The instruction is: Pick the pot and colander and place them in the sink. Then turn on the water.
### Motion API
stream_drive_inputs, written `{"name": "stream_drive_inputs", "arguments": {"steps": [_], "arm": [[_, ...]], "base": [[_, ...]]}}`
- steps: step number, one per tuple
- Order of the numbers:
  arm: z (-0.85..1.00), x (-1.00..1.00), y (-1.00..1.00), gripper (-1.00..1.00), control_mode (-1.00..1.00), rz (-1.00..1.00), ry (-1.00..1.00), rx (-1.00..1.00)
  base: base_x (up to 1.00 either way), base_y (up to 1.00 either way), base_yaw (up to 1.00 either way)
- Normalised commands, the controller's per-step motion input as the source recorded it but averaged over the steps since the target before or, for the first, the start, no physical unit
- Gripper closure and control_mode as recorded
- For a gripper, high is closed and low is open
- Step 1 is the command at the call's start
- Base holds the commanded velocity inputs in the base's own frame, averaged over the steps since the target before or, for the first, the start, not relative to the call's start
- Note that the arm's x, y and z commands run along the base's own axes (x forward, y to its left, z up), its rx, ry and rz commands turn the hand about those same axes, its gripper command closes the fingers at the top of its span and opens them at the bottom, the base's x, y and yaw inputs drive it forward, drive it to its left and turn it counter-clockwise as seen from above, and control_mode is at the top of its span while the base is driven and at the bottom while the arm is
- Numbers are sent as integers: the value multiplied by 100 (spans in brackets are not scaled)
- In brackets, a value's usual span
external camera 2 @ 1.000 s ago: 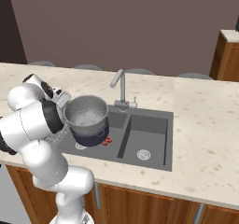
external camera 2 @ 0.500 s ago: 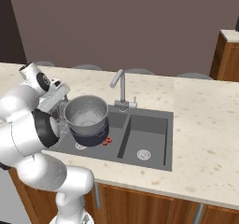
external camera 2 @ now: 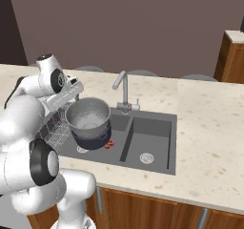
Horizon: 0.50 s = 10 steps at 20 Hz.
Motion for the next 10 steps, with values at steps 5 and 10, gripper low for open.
{"name": "stream_drive_inputs", "arguments": {"steps": [5,10], "arm": [[23,-38,-93,-100,-100,0,0,24],[17,-33,-100,-100,-100,0,-1,27]], "base": [[0,0,0],[0,0,0]]}}
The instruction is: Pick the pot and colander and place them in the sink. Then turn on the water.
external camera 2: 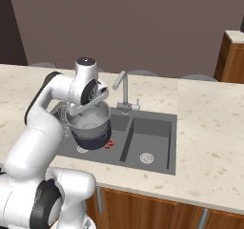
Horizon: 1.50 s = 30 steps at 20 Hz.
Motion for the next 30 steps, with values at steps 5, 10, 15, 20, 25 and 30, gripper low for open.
{"name": "stream_drive_inputs", "arguments": {"steps": [5,10,15,20,25,30], "arm": [[14,-19,-84,-100,-100,0,-11,25],[-1,-1,-51,-100,-100,0,-12,26],[-15,4,-37,-100,-100,-1,-20,34],[-18,16,-38,-100,-100,0,-21,31],[-4,41,-14,-100,-100,-1,-12,26],[0,52,0,-100,-100,-7,-8,21]], "base": [[0,0,0],[0,0,0],[0,0,0],[0,0,0],[0,0,0],[0,0,0]]}}
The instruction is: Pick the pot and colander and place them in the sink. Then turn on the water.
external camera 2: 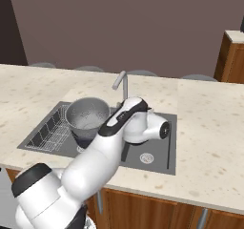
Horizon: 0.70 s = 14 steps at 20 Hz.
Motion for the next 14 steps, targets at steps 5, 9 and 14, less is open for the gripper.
{"name": "stream_drive_inputs", "arguments": {"steps": [5,9,14], "arm": [[-1,34,-4,-100,-100,-6,0,9],[-9,26,-1,-100,-100,-4,0,0],[-13,41,0,-100,-100,-5,0,0]], "base": [[0,0,0],[0,0,0],[0,0,0]]}}
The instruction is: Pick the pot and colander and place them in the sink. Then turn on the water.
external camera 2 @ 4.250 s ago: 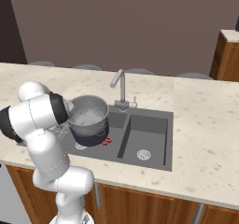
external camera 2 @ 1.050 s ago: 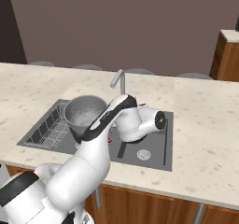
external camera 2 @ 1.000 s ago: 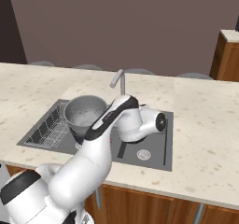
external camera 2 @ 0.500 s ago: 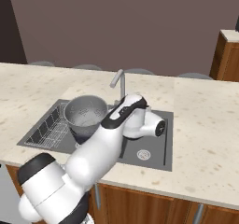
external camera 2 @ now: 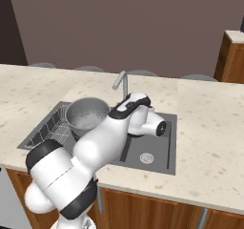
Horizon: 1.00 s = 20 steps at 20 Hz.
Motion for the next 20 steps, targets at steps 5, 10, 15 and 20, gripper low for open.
{"name": "stream_drive_inputs", "arguments": {"steps": [5,10,15,20], "arm": [[-26,30,0,-100,-100,-3,0,0],[-22,28,-7,-100,-100,0,-3,0],[0,32,-10,-100,-100,0,-7,0],[-1,25,-2,-100,-100,0,-1,0]], "base": [[0,0,0],[0,0,0],[0,0,0],[0,0,0]]}}
